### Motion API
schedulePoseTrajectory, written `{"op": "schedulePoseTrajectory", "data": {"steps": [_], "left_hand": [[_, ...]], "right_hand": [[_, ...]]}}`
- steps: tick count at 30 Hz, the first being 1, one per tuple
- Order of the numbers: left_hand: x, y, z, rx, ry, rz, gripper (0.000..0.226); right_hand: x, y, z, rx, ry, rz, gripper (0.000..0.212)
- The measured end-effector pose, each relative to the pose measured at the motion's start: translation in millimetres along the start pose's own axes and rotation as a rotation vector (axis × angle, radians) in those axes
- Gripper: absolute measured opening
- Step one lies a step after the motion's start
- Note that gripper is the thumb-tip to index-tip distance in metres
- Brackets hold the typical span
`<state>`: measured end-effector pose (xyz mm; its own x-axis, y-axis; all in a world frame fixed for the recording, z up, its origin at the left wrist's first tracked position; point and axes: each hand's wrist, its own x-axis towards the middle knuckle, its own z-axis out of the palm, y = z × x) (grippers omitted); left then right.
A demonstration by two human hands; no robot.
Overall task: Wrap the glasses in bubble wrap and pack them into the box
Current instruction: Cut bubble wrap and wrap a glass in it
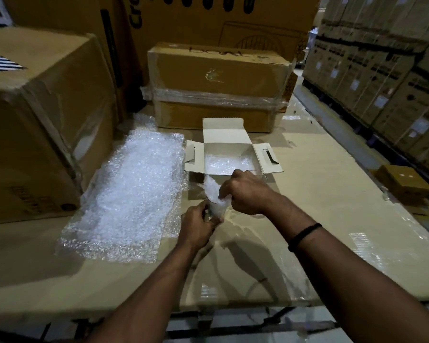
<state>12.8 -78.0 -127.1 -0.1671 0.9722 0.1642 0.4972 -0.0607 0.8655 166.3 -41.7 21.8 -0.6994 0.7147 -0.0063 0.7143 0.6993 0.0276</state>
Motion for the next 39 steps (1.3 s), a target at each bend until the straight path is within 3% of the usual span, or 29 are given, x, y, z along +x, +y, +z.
{"op": "schedulePoseTrajectory", "data": {"steps": [7,9,12,14,23,25,29,37,39], "left_hand": [[1.6,-6.0,1.3,-0.031,-0.02,0.053,0.05],[2.3,-7.9,2.2,-0.037,-0.018,0.048,0.052],[2.7,-7.4,2.4,0.005,0.013,0.05,0.051],[3.5,-7.5,2.7,0.027,0.025,0.06,0.052],[3.1,-4.3,2.8,0.043,0.012,0.08,0.049],[1.4,-2.4,1.8,0.049,0.015,0.091,0.052],[0.2,1.9,0.0,0.048,0.023,0.072,0.055],[-3.2,7.5,-2.1,0.049,0.029,0.053,0.049],[-2.1,6.3,-1.5,0.051,0.034,0.066,0.052]], "right_hand": [[11.1,-13.9,-1.0,-0.101,-0.25,0.033,0.047],[11.5,-14.4,-2.4,-0.118,-0.223,0.032,0.046],[4.3,-13.9,0.4,-0.024,0.058,0.039,0.045],[3.2,-13.1,3.6,0.008,0.156,0.025,0.047],[10.8,-10.6,13.6,-0.113,-0.098,0.039,0.04],[8.2,-8.5,10.5,-0.09,-0.091,0.039,0.043],[-9.5,-2.6,10.7,-0.1,0.09,0.074,0.045],[-1.5,-6.4,5.6,-0.134,-0.217,0.08,0.045],[3.2,-6.0,1.9,-0.095,-0.152,0.087,0.041]]}}
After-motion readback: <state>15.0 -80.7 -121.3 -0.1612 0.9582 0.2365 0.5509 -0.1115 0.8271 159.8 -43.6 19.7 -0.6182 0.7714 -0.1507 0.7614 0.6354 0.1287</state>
